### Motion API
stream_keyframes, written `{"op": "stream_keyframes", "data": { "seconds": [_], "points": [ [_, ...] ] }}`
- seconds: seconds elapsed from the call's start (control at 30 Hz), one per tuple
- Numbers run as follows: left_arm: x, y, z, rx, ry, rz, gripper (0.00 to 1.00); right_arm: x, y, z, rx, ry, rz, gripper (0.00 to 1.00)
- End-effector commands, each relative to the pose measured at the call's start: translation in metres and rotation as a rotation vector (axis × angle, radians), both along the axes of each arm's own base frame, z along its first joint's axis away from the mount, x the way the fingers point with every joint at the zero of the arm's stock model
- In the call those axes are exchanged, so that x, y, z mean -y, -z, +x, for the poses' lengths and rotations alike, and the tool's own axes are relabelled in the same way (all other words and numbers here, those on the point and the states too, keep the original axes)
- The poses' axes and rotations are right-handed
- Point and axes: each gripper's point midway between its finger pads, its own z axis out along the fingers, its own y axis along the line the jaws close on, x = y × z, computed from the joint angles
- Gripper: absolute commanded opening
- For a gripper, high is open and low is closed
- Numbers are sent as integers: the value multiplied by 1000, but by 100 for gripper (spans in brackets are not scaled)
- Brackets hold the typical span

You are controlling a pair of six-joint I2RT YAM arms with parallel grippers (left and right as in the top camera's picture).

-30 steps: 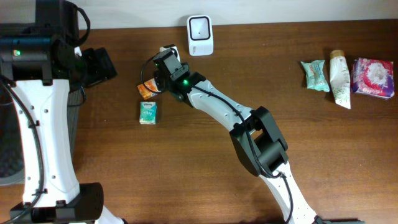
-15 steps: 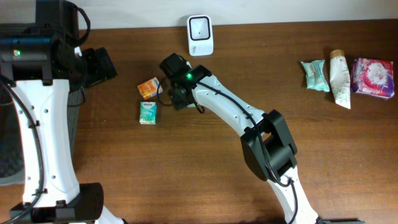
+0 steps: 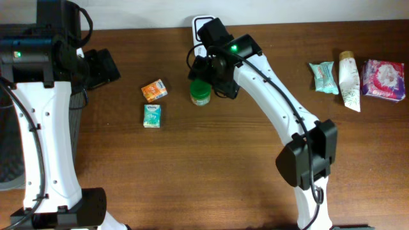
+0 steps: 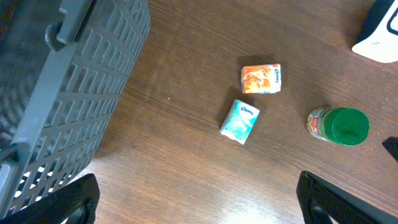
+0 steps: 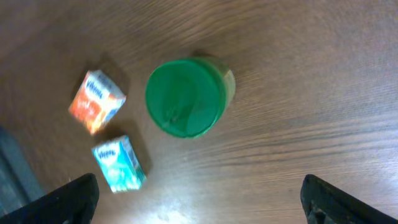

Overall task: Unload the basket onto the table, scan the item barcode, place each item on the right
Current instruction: 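Reach the right gripper to the green-capped Knorr bottle and grasp it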

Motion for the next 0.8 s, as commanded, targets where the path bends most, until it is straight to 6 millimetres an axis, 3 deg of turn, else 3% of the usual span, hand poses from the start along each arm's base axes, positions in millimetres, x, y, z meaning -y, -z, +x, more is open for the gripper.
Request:
{"op": "stream_keyframes", "data": {
  "seconds": [0.0,0.07,0.2,0.33,0.5,0.57,0.67,0.77],
  "points": [
    [-1,-6,-3,18,-9,1,99,0,38,10,-72,215,-11,100],
    [-1,-6,-3,18,-9,1,99,-12,46,19,-64,201,39,100],
    [-1,-6,-3,18,-9,1,99,-33,43,31,7,188,82,100],
    [-1,-6,-3,18,-9,1,99,-32,50,29,50,211,-7,99],
    [-1,-6,-3,18,-9,1,99,-38,82,34,56,124,-61,99],
    [-1,-6,-3,18,-9,1,99,-43,85,31,55,106,-70,99],
    [-1,-6,-3,18,-9,1,99,-23,88,31,80,137,-189,100],
    [-1,-6,-3,18,-9,1,99,-21,92,30,74,145,-201,97]
  ]
}}
